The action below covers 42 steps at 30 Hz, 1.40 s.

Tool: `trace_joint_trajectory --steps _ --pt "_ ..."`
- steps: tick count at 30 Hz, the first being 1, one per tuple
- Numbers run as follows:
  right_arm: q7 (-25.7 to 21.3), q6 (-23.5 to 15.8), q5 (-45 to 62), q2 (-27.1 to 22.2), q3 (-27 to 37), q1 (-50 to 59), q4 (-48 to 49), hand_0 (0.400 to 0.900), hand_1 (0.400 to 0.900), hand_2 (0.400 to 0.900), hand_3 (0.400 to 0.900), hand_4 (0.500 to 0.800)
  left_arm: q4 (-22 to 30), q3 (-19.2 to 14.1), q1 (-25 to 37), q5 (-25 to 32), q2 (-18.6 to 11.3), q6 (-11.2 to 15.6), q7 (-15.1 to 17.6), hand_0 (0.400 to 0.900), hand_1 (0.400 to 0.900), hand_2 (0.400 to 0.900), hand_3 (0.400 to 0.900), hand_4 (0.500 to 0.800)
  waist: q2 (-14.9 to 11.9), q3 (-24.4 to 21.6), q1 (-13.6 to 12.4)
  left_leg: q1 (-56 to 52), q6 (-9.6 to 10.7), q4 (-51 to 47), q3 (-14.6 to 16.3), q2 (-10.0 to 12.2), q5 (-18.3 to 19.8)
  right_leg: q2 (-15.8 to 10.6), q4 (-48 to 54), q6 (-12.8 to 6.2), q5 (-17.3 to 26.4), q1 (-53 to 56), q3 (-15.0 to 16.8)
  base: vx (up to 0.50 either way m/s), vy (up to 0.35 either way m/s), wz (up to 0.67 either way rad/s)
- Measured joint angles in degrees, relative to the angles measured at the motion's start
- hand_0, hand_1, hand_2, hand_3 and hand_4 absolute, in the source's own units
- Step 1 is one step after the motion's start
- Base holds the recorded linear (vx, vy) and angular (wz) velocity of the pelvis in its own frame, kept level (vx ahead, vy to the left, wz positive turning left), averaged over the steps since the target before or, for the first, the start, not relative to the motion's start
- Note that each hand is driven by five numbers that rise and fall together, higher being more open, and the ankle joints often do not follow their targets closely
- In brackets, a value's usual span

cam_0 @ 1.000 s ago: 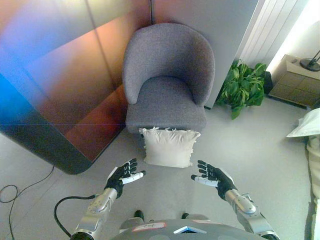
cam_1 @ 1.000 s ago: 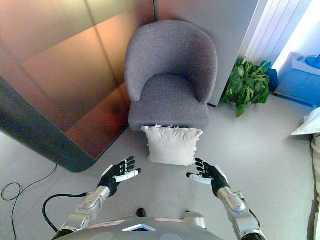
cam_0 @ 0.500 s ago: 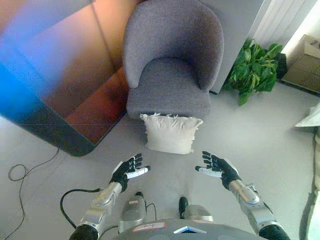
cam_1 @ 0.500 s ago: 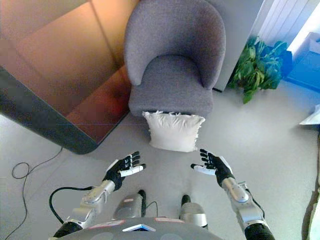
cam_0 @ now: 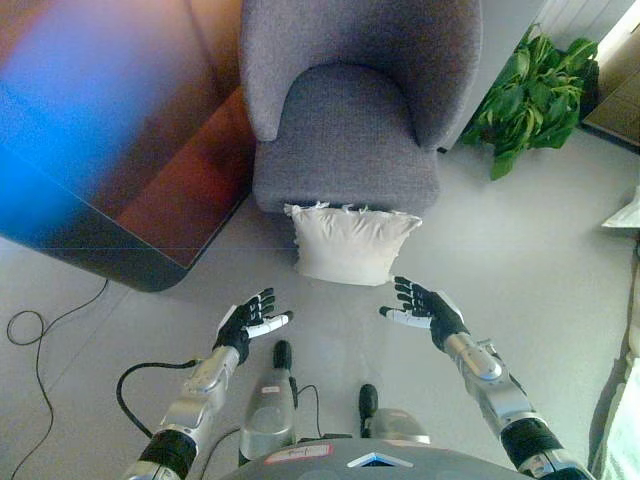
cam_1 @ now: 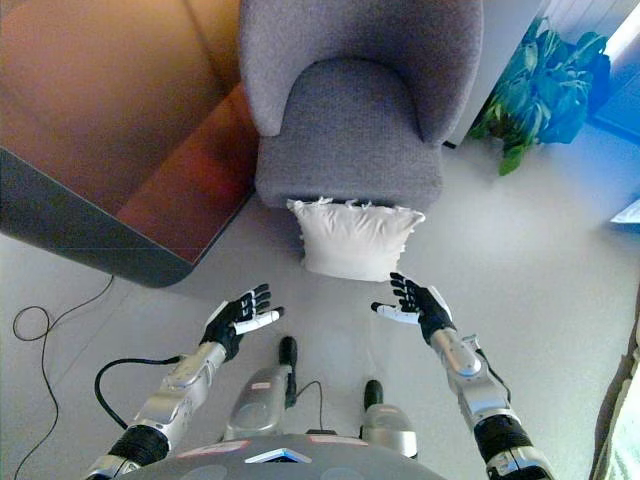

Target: Pick up the pillow and put it on the sofa.

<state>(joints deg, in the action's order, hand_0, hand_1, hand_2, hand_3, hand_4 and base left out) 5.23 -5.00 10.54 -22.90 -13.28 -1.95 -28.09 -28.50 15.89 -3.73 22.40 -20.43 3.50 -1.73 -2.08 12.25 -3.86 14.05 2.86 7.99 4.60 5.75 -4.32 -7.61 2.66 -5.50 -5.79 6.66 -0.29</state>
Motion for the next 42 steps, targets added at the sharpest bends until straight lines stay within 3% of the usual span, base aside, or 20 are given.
trace_joint_trajectory --steps 1,5,7,9,11,12,16,19,21,22,23,24,25,26,28,29,30,32,36,42 --pt "0.1 0.0 0.0 0.2 -0.9 0.0 0.2 0.900 0.900 0.900 0.900 0.800 0.2 -0.5 0.0 0.0 -0.5 0.0 0.2 0.900 0.900 0.900 0.900 0.800 -2.1 -0.8 -0.2 -0.9 -0.7 -1.3 2.2 -1.3 0.1 -1.6 -3.5 -1.15 -0.7 -2.4 0.0 0.33 0.341 0.19" --pt "0.2 -0.1 0.0 1.5 -1.2 0.3 0.8 0.900 0.900 0.900 0.900 0.800 0.2 0.3 3.0 0.0 -2.6 0.0 0.7 0.900 0.900 0.900 0.900 0.800 -2.3 -0.8 1.0 -4.8 -3.8 -3.3 2.8 -2.5 1.3 -3.5 -31.7 -2.86 -0.5 -12.5 -3.5 0.31 0.334 0.14" --pt "0.2 -0.1 -0.1 1.9 -2.1 1.0 0.8 0.900 0.900 0.900 0.900 0.800 0.6 -0.7 3.6 0.0 -3.1 0.5 1.3 0.900 0.900 0.900 0.900 0.800 -1.6 -0.4 2.1 -8.5 -4.8 -4.4 3.7 -3.6 2.6 -3.9 -38.8 -4.95 5.5 -13.9 -3.8 0.36 0.154 0.27" --pt "0.3 -0.2 -0.4 2.2 -2.3 1.3 0.9 0.900 0.900 0.900 0.900 0.800 0.8 -0.8 3.7 0.0 -3.4 0.5 1.3 0.900 0.900 0.900 0.900 0.800 -0.4 0.3 2.1 -11.8 -5.1 -6.6 3.5 -3.3 2.5 -4.2 -43.9 -5.71 6.8 -15.4 -3.9 0.33 0.038 0.35" --pt "0.4 -0.4 -0.8 2.0 -2.2 1.3 1.3 0.900 0.900 0.900 0.900 0.800 0.9 -1.0 3.5 0.0 -3.4 0.5 1.3 0.900 0.900 0.900 0.900 0.800 0.6 1.0 2.3 -13.4 -5.9 -7.7 2.7 -3.5 3.1 -4.0 -43.4 -4.75 2.4 -17.6 -6.8 0.30 -0.046 0.35" --pt "0.4 -0.4 -1.3 1.6 -2.2 1.2 1.3 0.900 0.900 0.900 0.900 0.800 1.0 -0.8 3.1 0.0 -3.3 0.5 1.3 0.900 0.900 0.900 0.900 0.800 1.5 1.5 2.4 -13.9 -5.8 -8.2 2.3 -3.4 2.9 -3.9 -39.5 -3.26 1.2 -19.6 -9.4 0.32 -0.113 0.37" --pt "0.2 -0.2 -2.5 1.1 -2.0 0.3 1.2 0.900 0.900 0.900 0.900 0.800 0.0 0.3 2.2 0.0 -2.9 0.4 1.1 0.900 0.900 0.900 0.900 0.800 2.1 2.0 4.1 -14.7 -5.1 -9.4 0.1 -3.6 2.7 -5.0 -23.0 -3.18 1.6 -20.4 -11.8 0.37 -0.249 0.44" --pt "-0.3 -0.1 -5.5 0.5 -1.9 -0.2 1.2 0.900 0.900 0.900 0.900 0.800 -0.6 0.3 2.0 -0.1 -2.2 0.3 1.0 0.900 0.900 0.900 0.900 0.800 1.6 2.0 5.7 -15.5 -3.4 -10.5 -2.5 -3.8 3.3 -7.4 -6.8 -5.42 6.7 -19.2 -11.0 0.38 -0.293 0.57" --pt "-0.8 0.0 -9.1 -0.3 -2.0 -1.2 1.2 0.900 0.900 0.900 0.900 0.800 -0.5 0.1 1.8 -0.1 -2.3 0.3 0.9 0.900 0.900 0.900 0.900 0.800 0.7 2.0 6.5 -17.5 -1.2 -11.8 -5.0 -3.8 3.2 -8.3 -0.7 -5.31 10.6 -16.0 -8.4 0.21 -0.292 0.47" --pt "-1.4 -0.1 -12.2 -0.4 -2.2 -2.4 0.9 0.900 0.900 0.900 0.900 0.800 -0.3 -0.2 0.8 -0.1 -2.8 0.5 1.0 0.900 0.900 0.900 0.900 0.800 -1.5 1.0 6.6 -19.1 1.1 -12.6 -7.0 -3.6 3.6 -7.9 0.6 -4.42 14.3 -13.6 -7.4 0.12 -0.318 0.73" --pt "-1.6 0.0 -13.2 -0.8 -2.1 -2.5 0.8 0.900 0.900 0.900 0.900 0.800 -0.3 -0.2 0.7 -0.1 -2.7 0.4 1.1 0.900 0.900 0.900 0.900 0.800 -1.6 1.0 6.8 -19.3 1.9 -12.6 -7.5 -3.1 3.9 -7.4 0.2 -3.34 17.0 -13.4 -7.3 0.06 -0.225 0.59" --pt "-2.6 0.0 -16.2 -3.6 -2.1 -1.6 0.6 0.900 0.900 0.900 0.900 0.800 0.5 0.1 0.1 -0.1 -1.7 0.6 1.0 0.900 0.900 0.900 0.900 0.800 1.2 0.6 6.5 -17.8 3.1 -12.5 -8.7 0.8 3.9 -3.7 -0.6 -1.37 15.9 -13.6 -9.5 0.02 -0.222 0.75" --pt "-3.6 0.0 -17.6 -5.5 -2.0 -1.1 1.1 0.900 0.900 0.900 0.900 0.800 1.3 0.7 0.1 -0.1 -1.6 0.6 1.0 0.900 0.900 0.900 0.900 0.800 2.3 0.1 6.9 -16.7 3.3 -12.0 -9.4 2.4 4.1 -2.0 -0.1 -0.11 15.8 -14.4 -10.8 0.01 -0.232 0.97" --pt "-4.0 0.0 -18.4 -6.5 -2.0 -0.2 1.0 0.900 0.900 0.900 0.900 0.800 1.6 0.8 0.0 -0.1 -1.5 0.7 1.0 0.900 0.900 0.900 0.900 0.800 2.9 0.2 6.4 -15.6 3.0 -11.8 -9.5 3.2 3.8 -1.1 -0.3 0.21 15.6 -14.7 -11.3 0.01 -0.231 0.99" --pt "-6.2 0.0 -22.3 -10.8 -1.7 2.1 1.1 0.900 0.900 0.900 0.900 0.800 1.9 2.8 2.1 -0.1 -1.4 0.8 1.0 0.900 0.900 0.900 0.900 0.800 3.8 0.7 7.8 -11.5 3.0 -9.9 -10.7 5.2 2.5 0.1 -0.6 1.93 14.9 -16.3 -14.8 -0.07 -0.162 0.92" --pt "-7.1 0.1 -24.4 -12.5 -1.1 3.3 1.1 0.900 0.900 0.900 0.900 0.800 2.0 3.6 3.0 -0.1 -1.0 1.0 0.9 0.900 0.900 0.900 0.900 0.800 4.0 1.2 8.4 -10.4 2.4 -10.0 -10.3 5.7 1.6 0.2 -0.8 3.14 15.3 -16.7 -16.5 -0.11 -0.118 0.78" --pt "-9.3 0.2 -27.0 -14.5 -0.6 5.1 1.2 0.900 0.900 0.900 0.900 0.800 2.1 5.6 4.2 -0.1 -0.9 1.1 1.0 0.900 0.900 0.900 0.900 0.800 4.6 1.8 9.2 -7.8 3.8 -9.0 -7.5 5.5 -0.2 0.1 -1.3 3.59 14.8 -17.7 -19.0 -0.13 -0.052 0.31" --pt "-10.9 0.7 -29.3 -15.9 -0.1 8.4 1.2 0.900 0.900 0.900 0.900 0.800 2.1 6.9 6.4 0.0 -0.5 1.4 1.0 0.900 0.900 0.900 0.900 0.800 5.2 3.3 10.1 -5.9 3.8 -8.9 -4.0 5.8 -0.6 0.2 -1.9 3.57 14.2 -19.1 -20.6 -0.10 -0.010 -0.20" --pt "-12.6 0.6 -33.0 -16.4 -1.7 16.4 1.4 0.900 0.900 0.900 0.900 0.800 2.3 6.9 8.7 0.1 -0.6 2.3 1.8 0.900 0.900 0.900 0.900 0.800 5.4 6.6 9.4 -2.0 4.6 -9.0 -0.8 5.1 -0.7 -0.8 -6.5 3.77 14.0 -26.5 -18.1 -0.10 -0.012 -0.23" --pt "-14.9 0.8 -36.1 -16.4 -6.0 24.0 1.4 0.900 0.900 0.900 0.900 0.800 2.4 7.1 13.8 1.0 -0.6 2.6 4.3 0.900 0.900 0.900 0.900 0.800 5.6 13.1 8.4 6.8 4.6 -5.3 -0.6 2.6 -0.7 -3.5 -12.2 3.41 13.6 -37.0 -15.5 -0.13 -0.005 -0.05"
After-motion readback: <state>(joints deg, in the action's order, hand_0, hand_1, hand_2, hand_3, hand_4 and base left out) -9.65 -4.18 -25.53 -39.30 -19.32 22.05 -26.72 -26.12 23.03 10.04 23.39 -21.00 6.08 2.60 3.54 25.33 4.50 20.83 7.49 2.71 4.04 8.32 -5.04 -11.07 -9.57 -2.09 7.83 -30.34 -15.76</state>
